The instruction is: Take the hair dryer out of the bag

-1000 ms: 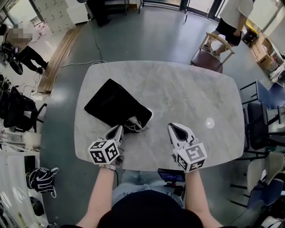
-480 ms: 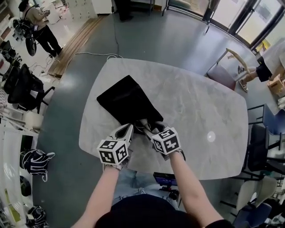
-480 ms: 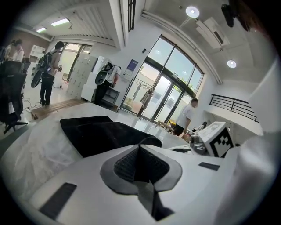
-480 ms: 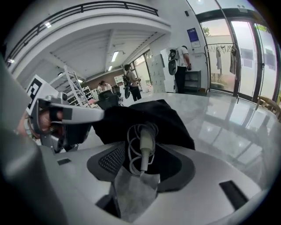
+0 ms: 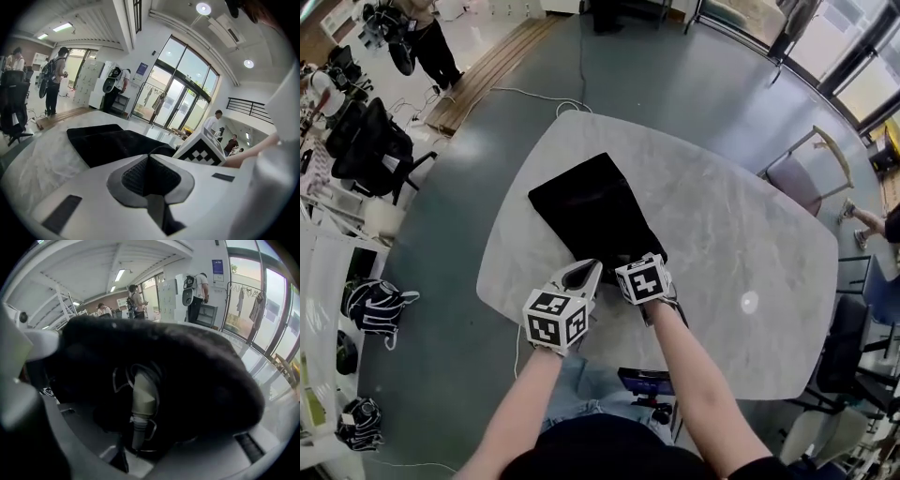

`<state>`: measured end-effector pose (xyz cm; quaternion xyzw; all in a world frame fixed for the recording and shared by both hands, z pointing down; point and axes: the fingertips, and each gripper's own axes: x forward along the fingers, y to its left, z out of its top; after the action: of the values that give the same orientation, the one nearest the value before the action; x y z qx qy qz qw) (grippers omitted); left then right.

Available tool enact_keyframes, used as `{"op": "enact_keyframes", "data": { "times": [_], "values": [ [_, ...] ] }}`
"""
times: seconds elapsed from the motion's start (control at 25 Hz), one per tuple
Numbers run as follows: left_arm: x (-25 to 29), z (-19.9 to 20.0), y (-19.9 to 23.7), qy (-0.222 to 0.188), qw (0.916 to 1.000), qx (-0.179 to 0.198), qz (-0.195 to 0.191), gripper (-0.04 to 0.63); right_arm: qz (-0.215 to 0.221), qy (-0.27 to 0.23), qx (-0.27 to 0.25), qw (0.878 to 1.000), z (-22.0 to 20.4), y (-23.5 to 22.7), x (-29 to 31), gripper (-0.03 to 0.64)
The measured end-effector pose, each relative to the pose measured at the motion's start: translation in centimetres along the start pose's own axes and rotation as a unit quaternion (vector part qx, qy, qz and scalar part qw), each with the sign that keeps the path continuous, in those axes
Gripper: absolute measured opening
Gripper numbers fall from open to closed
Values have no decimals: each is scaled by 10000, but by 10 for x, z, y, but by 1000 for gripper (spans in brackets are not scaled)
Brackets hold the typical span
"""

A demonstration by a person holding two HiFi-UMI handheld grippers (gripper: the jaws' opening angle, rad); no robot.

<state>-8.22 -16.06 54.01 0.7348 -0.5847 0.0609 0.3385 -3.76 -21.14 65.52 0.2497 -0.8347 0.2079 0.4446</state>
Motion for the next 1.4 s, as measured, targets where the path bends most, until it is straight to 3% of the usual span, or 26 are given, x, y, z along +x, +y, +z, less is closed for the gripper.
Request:
{"op": "enact_keyframes", "data": {
  "times": [0.2, 0.48, 0.72, 1.4],
  "values": [
    [-4, -2, 7, 35, 10000, 17, 66, 23, 20, 339, -263, 9991, 2, 12, 5, 192],
    [-4, -3, 19, 136, 9997, 119, 164, 23, 42, 287, -168, 9994, 16, 14, -13, 190],
    [-3, 0, 22, 151, 9995, 211, 168, 23, 475, 175, 461, 9977, 19, 20, -31, 190],
    [0, 29, 37, -96, 9990, 354, 261, 23, 574, -117, 474, 9972, -12, 13, -107, 190]
  ]
}}
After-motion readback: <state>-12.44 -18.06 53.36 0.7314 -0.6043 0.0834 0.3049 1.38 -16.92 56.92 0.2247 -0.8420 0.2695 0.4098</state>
